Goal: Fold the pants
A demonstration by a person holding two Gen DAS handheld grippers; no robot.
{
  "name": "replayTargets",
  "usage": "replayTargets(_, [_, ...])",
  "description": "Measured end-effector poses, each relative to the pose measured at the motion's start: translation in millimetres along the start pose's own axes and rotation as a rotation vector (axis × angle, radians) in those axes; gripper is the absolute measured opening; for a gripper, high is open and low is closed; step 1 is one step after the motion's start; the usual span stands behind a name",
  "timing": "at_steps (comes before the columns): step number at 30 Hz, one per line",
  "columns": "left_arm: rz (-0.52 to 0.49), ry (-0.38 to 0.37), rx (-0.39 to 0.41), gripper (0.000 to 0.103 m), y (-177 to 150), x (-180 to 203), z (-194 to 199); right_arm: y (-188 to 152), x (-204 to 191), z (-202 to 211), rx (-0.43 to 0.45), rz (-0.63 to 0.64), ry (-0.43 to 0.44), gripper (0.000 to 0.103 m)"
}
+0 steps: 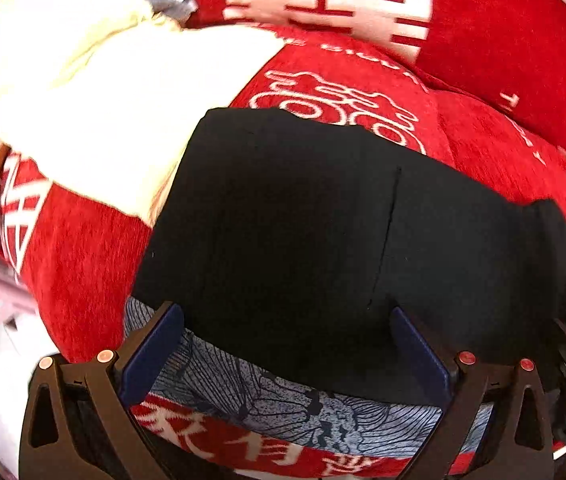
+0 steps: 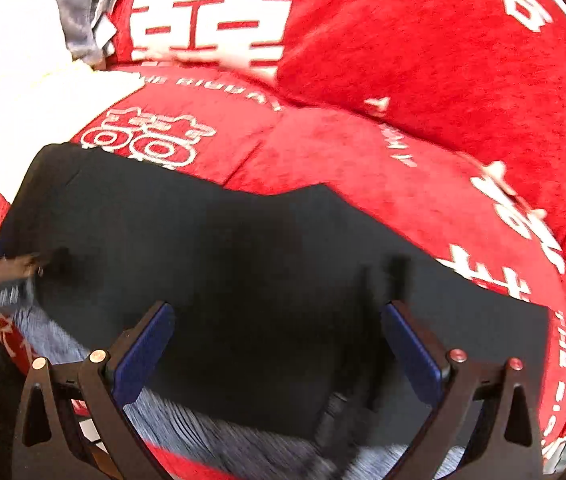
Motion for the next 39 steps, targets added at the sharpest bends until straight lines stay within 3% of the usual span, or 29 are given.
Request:
replayTargets(4, [-0.02,-0.002,0.0,0.103,-1,2,0,-9,-4,-35,-0.091,-0.029,0.021,0.103])
replayTargets(6, [-0.029,-0.002,0.005,0.103,-2,2,1,-15,-4,-30,-0.039,-0.028,0.018,0.103])
replayTargets(12, [-0.018,-0.003,-0.025,0.103,-12,-7,10,-37,-10,-17,-0.066,-0.007,0.029,0.103])
replayTargets(15, [0.013,-0.005,0.0,0.103,-15,-20,17,-38,-13,-9,-0.058,-0.01,0.057,0.103])
replayTargets(18, [0.057,0.024,-0.004,0.103,-10,-35,11,-27,-10,-17,-0.059,-0.005,0.045,0.103])
replayTargets(21, [0.088,-0.031,-0.108,0.103,-17,-40,-12,-10,-2,-31,-0.045,-0.016,0.04,0.103])
replayTargets(29, [0.07,-0.116,-0.108,0.103,-28,-49,-16,44,10,-51,-0.068,-0.014,0.082,0.103])
replayTargets(32, [0.077,-0.177,-0.131,0.103,-28,-54,-21,63,-3,-54,-0.079,0.093,0.179,0.103])
replayTargets(34, [0.064,-0.197,-0.133,0.103,-28,-56,-21,74,-22,-60,-0.106,0.234,0.255,0.103])
replayTargets(39, [0.025,-0.21,-0.108,0.103,-30,-53,-17,84,-69,-88,-0.277,0.545,0.439,0.103])
Point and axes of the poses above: each gripper's, at about its wrist camera, not at the fingertips, and z roughly against the way its jaws point, x to its right, y to its top, the point moved 5 cm from there along -z, roughly the way its jaws point, and after that the axes turned 10 degrees about y, right-handed, at the moved point
